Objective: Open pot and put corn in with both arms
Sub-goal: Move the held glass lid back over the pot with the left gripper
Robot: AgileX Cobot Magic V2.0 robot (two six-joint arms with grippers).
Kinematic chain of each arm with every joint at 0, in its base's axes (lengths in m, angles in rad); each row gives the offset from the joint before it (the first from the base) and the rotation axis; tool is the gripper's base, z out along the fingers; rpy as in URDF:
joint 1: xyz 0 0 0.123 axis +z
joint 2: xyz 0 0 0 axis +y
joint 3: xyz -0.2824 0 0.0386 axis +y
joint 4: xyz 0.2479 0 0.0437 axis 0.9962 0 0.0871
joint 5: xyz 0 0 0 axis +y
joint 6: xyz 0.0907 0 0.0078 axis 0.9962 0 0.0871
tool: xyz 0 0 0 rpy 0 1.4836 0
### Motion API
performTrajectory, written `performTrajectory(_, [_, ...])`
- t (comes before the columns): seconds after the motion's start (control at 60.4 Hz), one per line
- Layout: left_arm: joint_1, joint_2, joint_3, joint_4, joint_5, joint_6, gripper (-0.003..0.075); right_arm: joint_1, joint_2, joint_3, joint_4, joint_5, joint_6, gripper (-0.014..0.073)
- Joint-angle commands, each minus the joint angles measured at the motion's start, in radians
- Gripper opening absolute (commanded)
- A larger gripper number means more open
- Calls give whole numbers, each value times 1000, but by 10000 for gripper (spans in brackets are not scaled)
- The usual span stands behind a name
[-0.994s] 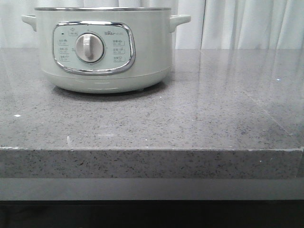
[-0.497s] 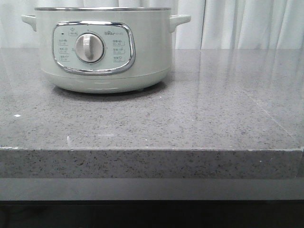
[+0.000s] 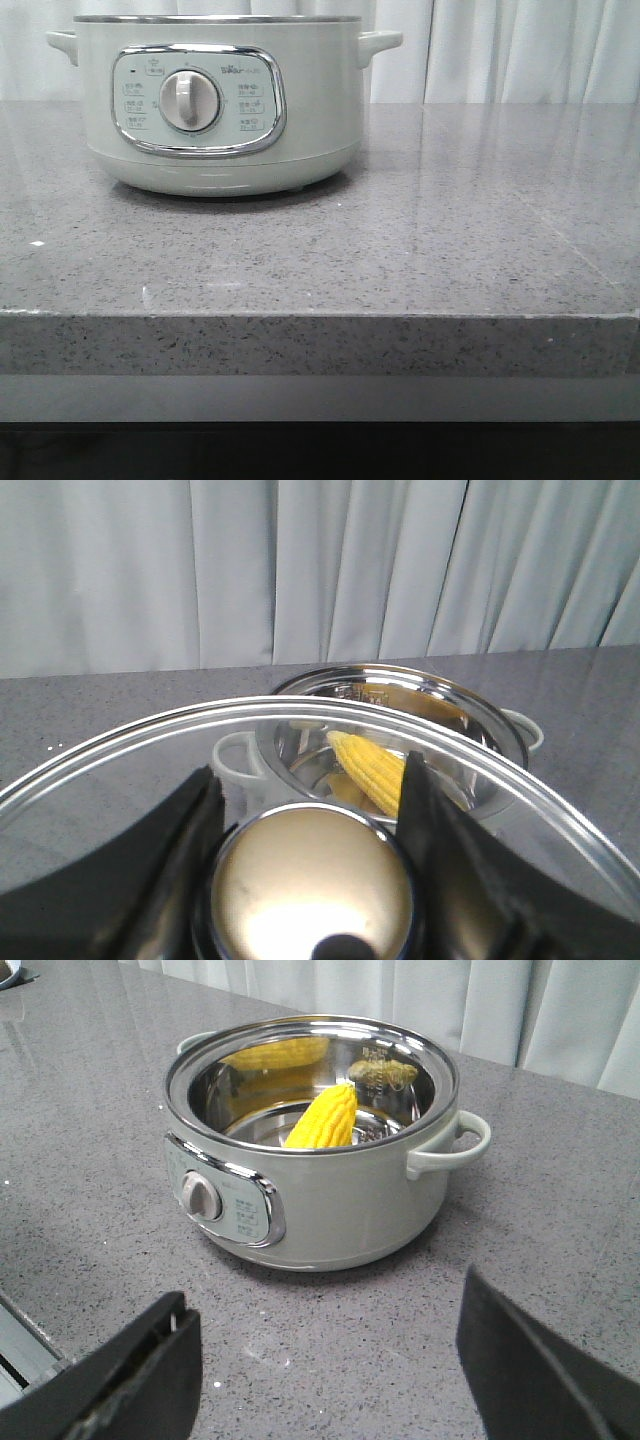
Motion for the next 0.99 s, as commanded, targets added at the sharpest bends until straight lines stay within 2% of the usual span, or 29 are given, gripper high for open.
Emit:
performTrajectory(0.0, [-11,49,-57,-31,-177,2,188,0,-8,-25,3,-86,-2,550])
performTrajectory(0.132, [-63,156,-104,-31,-207,2,188,0,-8,-25,3,-86,-2,550])
performTrajectory(0.464, [-210,466,-244,-21,-383,2,188,0,-8,-25,3,-86,-2,550])
performTrajectory(0.745, [-230,705,-409,-18,-472,2,188,0,-8,-25,3,-86,-2,550])
performTrajectory(0.977, [-230,864,-538,30,-493,2,188,0,-8,-25,3,-87,-2,550])
